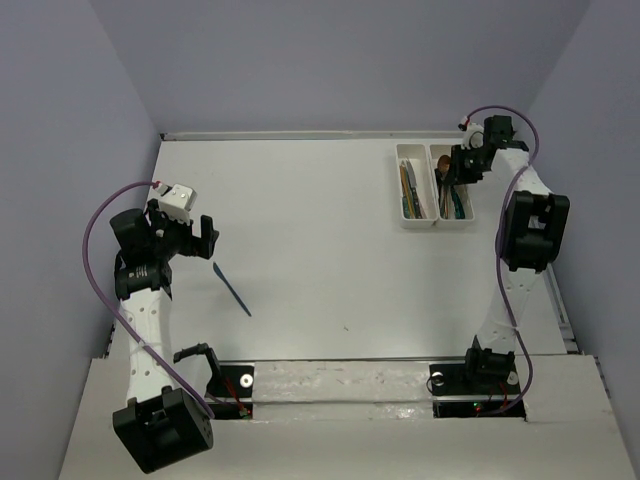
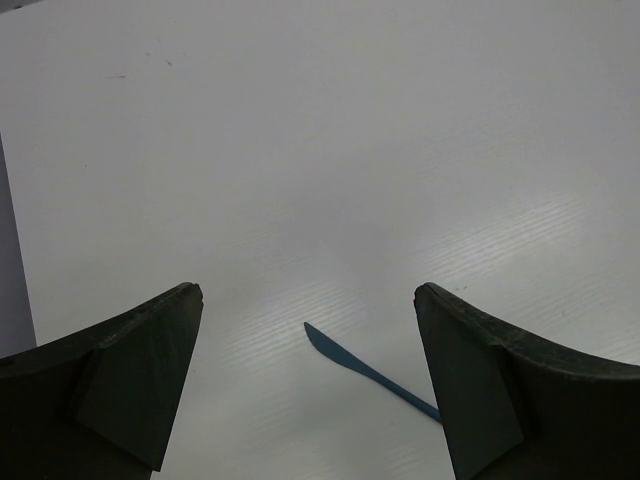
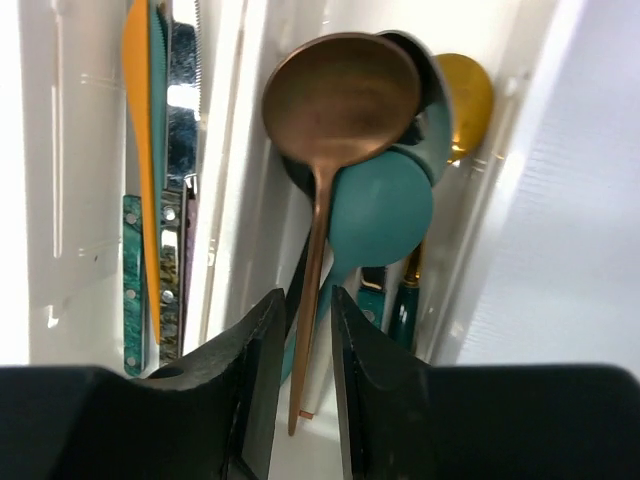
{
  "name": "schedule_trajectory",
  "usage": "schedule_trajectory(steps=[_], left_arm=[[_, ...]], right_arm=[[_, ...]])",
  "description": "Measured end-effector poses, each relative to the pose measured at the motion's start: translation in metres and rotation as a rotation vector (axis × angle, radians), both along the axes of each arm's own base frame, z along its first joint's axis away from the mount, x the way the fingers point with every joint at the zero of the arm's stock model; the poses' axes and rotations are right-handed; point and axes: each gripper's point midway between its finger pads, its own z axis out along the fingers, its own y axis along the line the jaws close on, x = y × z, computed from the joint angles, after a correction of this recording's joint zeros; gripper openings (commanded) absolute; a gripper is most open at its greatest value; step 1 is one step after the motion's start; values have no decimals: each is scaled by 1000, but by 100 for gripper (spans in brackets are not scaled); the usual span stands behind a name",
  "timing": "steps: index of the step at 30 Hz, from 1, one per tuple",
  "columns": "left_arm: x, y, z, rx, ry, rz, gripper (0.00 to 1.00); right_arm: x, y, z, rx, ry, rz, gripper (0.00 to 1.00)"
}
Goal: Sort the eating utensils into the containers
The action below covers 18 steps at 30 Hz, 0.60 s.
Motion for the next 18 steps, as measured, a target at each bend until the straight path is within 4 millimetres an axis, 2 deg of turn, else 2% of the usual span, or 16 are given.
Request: schedule_trajectory(steps=[5,12,14,15,18], left_arm=[[0,0,0,0,0,0,99],[0,0,0,3,0,1,99],[1,3,-1,10,2,11,99],[1,4,-2,15,4,17,99],[4,14,-9,39,29,57,99]], right_arm=[[2,-15,0,-2,-1,-55,31],[4,-21,5,-9,-5,-124,32],[-1,-21,17,-6,-12,-161,32],[-5,-19,29,-4,-24,-209,34],[-24,-7,83,-5,-117,-285,40]])
